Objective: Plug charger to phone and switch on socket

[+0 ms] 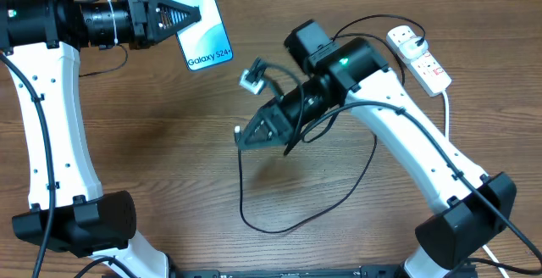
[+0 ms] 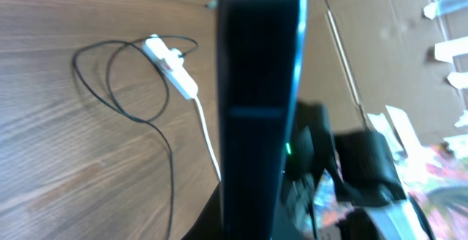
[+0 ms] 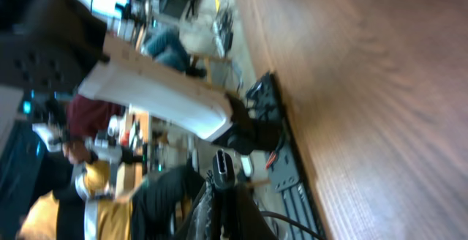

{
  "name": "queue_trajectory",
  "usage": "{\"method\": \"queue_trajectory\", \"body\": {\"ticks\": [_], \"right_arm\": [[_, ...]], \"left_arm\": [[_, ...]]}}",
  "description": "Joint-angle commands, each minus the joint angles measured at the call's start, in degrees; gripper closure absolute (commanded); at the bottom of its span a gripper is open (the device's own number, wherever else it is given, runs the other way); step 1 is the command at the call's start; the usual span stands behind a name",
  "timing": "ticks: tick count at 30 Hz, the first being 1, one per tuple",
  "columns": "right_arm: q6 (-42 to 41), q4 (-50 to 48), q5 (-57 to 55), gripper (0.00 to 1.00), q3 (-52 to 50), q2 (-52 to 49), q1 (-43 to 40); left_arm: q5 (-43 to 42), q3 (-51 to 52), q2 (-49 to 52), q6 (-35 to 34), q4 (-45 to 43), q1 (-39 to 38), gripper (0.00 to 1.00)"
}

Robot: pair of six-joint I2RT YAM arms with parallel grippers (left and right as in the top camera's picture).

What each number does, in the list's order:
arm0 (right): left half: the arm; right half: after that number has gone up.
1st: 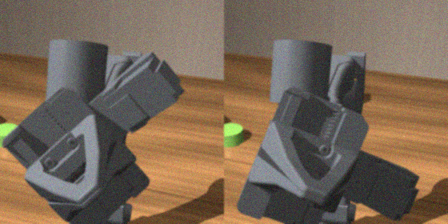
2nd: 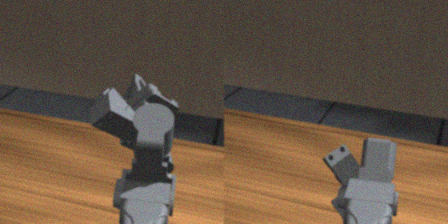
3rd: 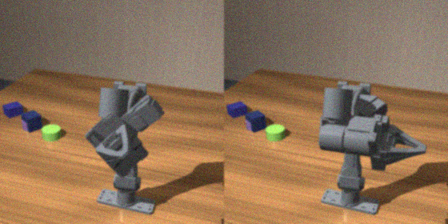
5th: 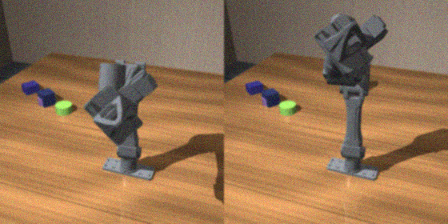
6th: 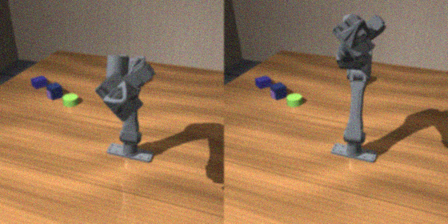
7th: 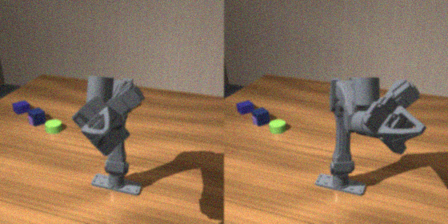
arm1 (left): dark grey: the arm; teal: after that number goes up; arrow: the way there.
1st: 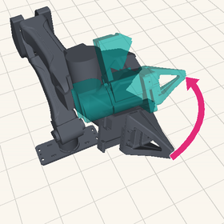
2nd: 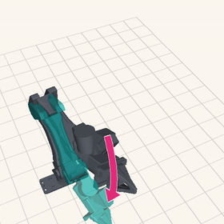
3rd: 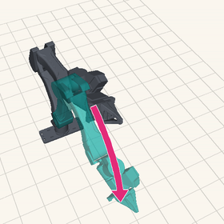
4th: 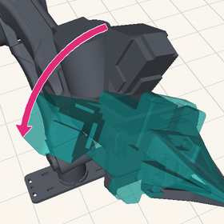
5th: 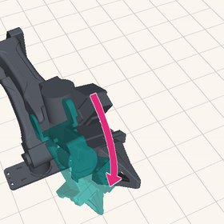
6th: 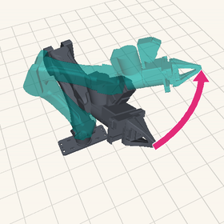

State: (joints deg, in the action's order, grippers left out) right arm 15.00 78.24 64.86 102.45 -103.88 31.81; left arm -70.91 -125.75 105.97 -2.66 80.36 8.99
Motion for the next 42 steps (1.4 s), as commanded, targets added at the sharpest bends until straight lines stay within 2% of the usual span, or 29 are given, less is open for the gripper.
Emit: {"method": "queue_trajectory", "body": {"ticks": [1, 8, 15, 29, 36, 42], "right_arm": [[-3.26, -1.55, 4.98, 0.96, 1.55, 1.16, -2.45], [-3.23, -3.19, 10.58, 0.96, 1.55, 1.16, -2.75], [-3.26, -3.17, 11.17, 0.96, 1.55, 1.18, -1.95], [-3.3, -4.35, 11.34, 0.96, 1.55, 1.18, -2.05], [-9.09, -9.05, 11.3, 0.96, 1.55, 1.18, -2.03], [-10.6, -10.88, 11.28, 0.96, 1.55, 1.18, -2.03]], "left_arm": [[-5.35, -1.53, -0.74, 7.06, 2.45, -0.07, 0.96], [-5.07, -1.49, -0.72, 11.37, 7.52, -2.03, 0.96], [0.52, -1.46, -0.66, 11.47, 8.37, -5.92, 0.96], [2.27, -1.46, -0.61, 11.5, 10.71, -7.96, 0.96], [1.86, -1.46, -0.61, 11.5, 11.39, -7.96, 0.96], [1.86, -1.46, -0.61, 11.91, 12.48, -7.96, 0.96]]}}
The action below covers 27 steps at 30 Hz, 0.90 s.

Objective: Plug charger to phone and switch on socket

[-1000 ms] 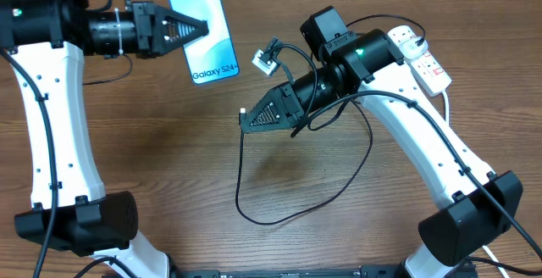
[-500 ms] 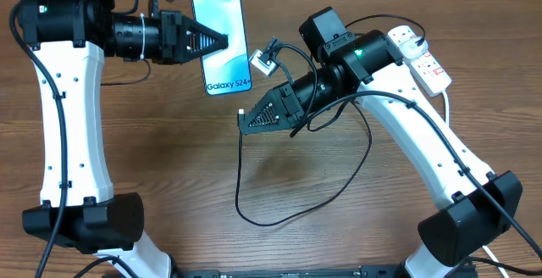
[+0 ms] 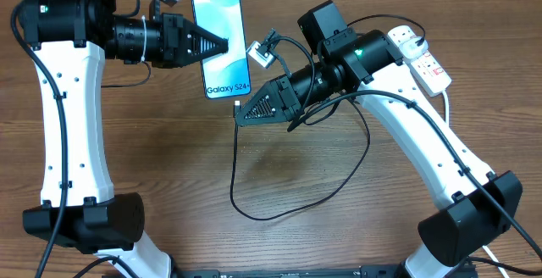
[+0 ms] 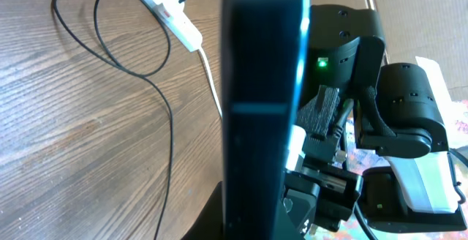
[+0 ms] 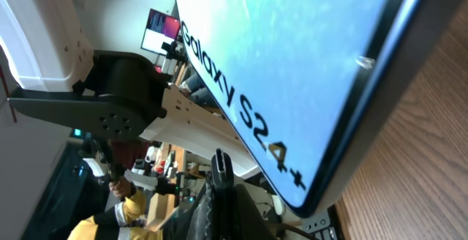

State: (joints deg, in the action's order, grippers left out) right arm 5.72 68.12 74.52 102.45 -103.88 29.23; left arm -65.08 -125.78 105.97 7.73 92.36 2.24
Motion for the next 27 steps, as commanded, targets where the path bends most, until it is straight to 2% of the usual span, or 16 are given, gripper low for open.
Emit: {"method": "queue_trajectory", "body": {"ticks": [1, 6, 10, 14, 21, 24, 27], "right_arm": [[-1.31, -0.85, 1.6, 0.96, 1.55, 1.18, 0.55], [-2.95, -1.27, -2.93, 0.96, 1.55, 1.16, 0.55], [-11.1, -2.56, -16.2, 0.96, 1.53, 1.16, 0.55], [-17.29, -2.95, -28.57, 0.96, 1.38, 1.16, 1.16], [-21.14, -3.52, -40.85, 0.96, -0.9, 1.09, 4.83], [-24.17, -5.29, -47.41, 0.96, -2.86, 1.07, 7.21], [-28.94, -11.47, -54.1, 0.96, -7.52, 0.9, 10.56]], "left_arm": [[-4.0, -1.44, -0.61, 1.53, 0.57, -1.2, 0.96], [-3.8, -1.44, -0.61, 1.53, 0.55, -1.18, 0.96], [0.15, -1.44, -0.61, 0.15, -1.4, -0.72, 0.96], [18.32, -1.44, -0.61, -12.09, -5.49, 0.46, 0.96], [46.12, -1.44, -0.61, -21.77, -5.6, 0.57, 0.96], [53.66, -1.44, -0.61, -25.07, -5.51, 0.63, 0.96], [56.41, -1.44, -0.61, -25.57, -5.35, 0.63, 0.96]]}}
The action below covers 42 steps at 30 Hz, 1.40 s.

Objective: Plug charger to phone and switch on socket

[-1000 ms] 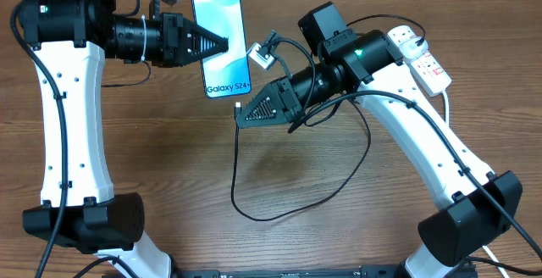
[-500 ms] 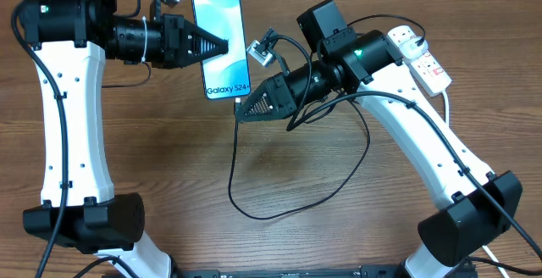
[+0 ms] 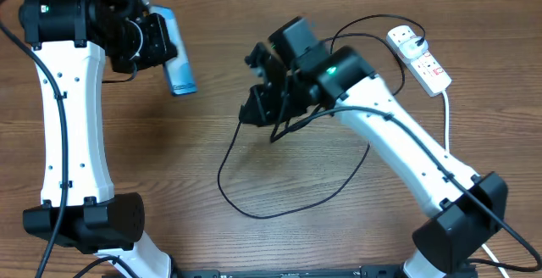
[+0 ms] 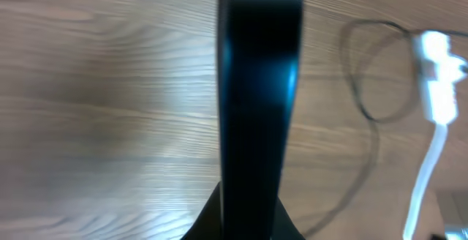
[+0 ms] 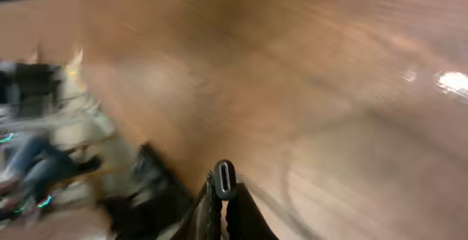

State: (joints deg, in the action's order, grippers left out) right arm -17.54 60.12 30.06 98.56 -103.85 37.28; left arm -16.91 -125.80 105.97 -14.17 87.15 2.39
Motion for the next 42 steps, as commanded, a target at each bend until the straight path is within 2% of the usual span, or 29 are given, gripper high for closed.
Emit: {"method": "queue_trajectory", "body": {"ticks": [1, 8, 11, 13, 18, 23, 24, 25, 27, 29, 30, 33, 34, 37, 41, 42], "right_arm": [[-6.45, -4.98, -10.34, 0.96, -4.72, 0.87, 3.04], [-11.26, -21.27, -12.48, 0.96, -18.82, 0.76, 5.66], [-11.21, -24.35, -12.59, 0.96, -23.1, 0.55, 5.84], [-11.21, -24.02, -14.19, 0.96, -25.11, 0.22, 5.84], [-11.23, -14.49, -24.44, 0.96, -26.38, 0.22, 5.73], [-11.21, -10.47, -25.53, 0.94, -26.38, 0.22, 5.73], [-11.21, -10.25, -25.53, 0.87, -26.38, 0.22, 5.73], [-11.21, -10.27, -25.53, 0.75, -26.38, 0.22, 5.73], [-11.23, -10.51, -25.53, 0.57, -26.36, 0.22, 5.73], [-11.74, -10.43, -25.55, 0.32, -26.36, 0.22, 5.68], [-12.39, -10.29, -25.55, 0.25, -26.36, 0.22, 5.64], [-14.32, -10.27, -24.63, 0.23, -26.36, 0.22, 5.4], [-14.36, -10.93, -21.7, 0.13, -26.36, 0.22, 5.42], [-14.38, -13.57, -14.93, 0.03, -26.43, 0.22, 6.19], [-15.85, -16.15, -19.52, 0.05, -26.86, 0.2, 8.13], [-18.75, -15.74, -22.27, 0.11, -26.88, 0.17, 8.57]], "left_arm": [[8.37, -1.42, -0.61, -3.67, -0.15, 0.48, 0.96], [8.57, -1.42, -0.61, -3.58, 0.7, 0.48, 0.96], [8.55, -1.42, -0.61, -3.61, 1.01, 0.48, 0.96], [8.55, -1.42, -0.61, -3.61, 1.05, 0.48, 0.96], [8.55, -1.42, -0.61, -3.58, 1.53, 0.48, 0.96], [8.52, -1.42, -0.61, -3.63, 1.49, 0.48, 0.96], [8.52, -1.42, -0.61, -3.63, 1.49, 0.48, 0.96], [8.52, -1.42, -0.61, -3.63, 1.51, 0.48, 0.96], [8.5, -1.42, -0.61, -3.63, 1.55, 0.48, 0.96], [8.48, -1.42, -0.61, -3.63, 1.7, 0.48, 0.96], [8.48, -1.42, -0.61, -3.63, 1.77, 0.48, 0.96], [8.48, -1.42, -0.61, -3.63, 1.95, 0.48, 0.96], [8.48, -1.42, -0.61, -3.63, 1.97, 0.48, 0.96], [8.33, -1.42, -0.61, -3.63, 1.97, 0.48, 0.96], [8.35, -1.42, -0.61, -3.63, 1.99, 0.48, 0.96], [8.33, -1.42, -0.61, -3.61, 2.01, 0.48, 0.96]]}}
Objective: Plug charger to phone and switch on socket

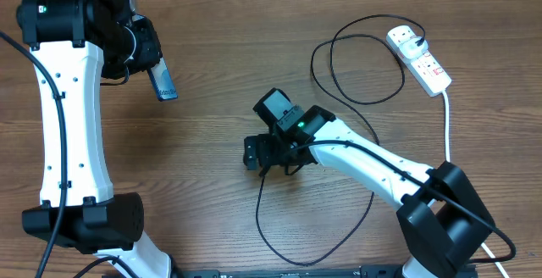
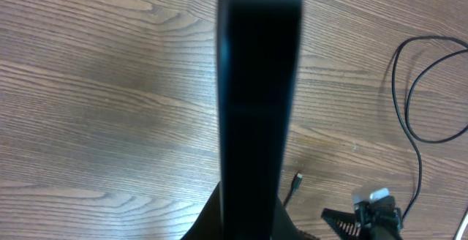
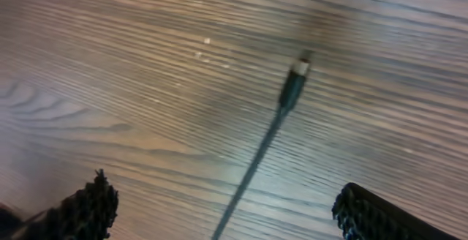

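Note:
My left gripper is shut on the phone, holding it edge-on above the table's far left; in the left wrist view the phone is a dark upright slab. The black charger cable runs from the white socket strip in loops to the table's middle. Its plug end lies loose on the wood, also seen as a small plug. My right gripper hangs open low over the cable, one finger on either side, gripping nothing.
The wooden table carries the cable's big loop near the front edge. The right arm stretches across the middle right. The white lead of the socket strip runs down the right side.
My right gripper was shut on the cable's plug end above the table's middle; now it is open, lower and nearer the front, and the plug lies on the wood. The phone stays edge-on at far left.
First the phone was held screen-up at the far edge while my right gripper held the plug lower down. Then plug and phone's lower edge were close together. Later they were apart, the phone turned edge-on. Now the plug lies released on the table.

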{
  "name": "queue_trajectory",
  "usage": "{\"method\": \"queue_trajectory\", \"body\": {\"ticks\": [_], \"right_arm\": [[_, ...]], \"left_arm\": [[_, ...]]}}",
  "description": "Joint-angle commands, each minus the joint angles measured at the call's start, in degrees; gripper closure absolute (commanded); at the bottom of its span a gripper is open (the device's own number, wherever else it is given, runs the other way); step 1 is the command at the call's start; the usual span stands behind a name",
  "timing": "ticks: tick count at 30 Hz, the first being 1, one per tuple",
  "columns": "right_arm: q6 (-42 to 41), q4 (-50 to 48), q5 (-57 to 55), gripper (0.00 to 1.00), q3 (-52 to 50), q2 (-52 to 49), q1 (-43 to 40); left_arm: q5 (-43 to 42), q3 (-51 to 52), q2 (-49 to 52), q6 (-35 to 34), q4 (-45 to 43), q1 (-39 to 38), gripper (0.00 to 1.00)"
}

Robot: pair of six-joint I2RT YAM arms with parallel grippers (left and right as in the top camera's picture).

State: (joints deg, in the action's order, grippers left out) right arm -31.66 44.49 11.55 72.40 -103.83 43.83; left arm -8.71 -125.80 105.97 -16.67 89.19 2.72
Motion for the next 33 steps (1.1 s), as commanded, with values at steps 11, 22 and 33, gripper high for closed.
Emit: {"method": "queue_trajectory", "body": {"ticks": [11, 22, 33], "right_arm": [[-19.37, 2.34, -12.48, 0.21, -0.72, -4.13, 7.34], [-19.3, 6.05, -11.47, 0.39, 0.42, -8.59, 4.7], [-19.56, 11.41, -13.11, 0.53, 0.44, -10.88, 0.22]], "left_arm": [[0.09, -1.42, -0.61, -1.16, 0.2, 0.15, 0.96], [-0.31, -1.42, -0.61, -1.16, 0.5, 0.15, 0.96], [-0.28, -1.42, -0.61, -1.14, 0.15, 0.15, 0.96]]}}
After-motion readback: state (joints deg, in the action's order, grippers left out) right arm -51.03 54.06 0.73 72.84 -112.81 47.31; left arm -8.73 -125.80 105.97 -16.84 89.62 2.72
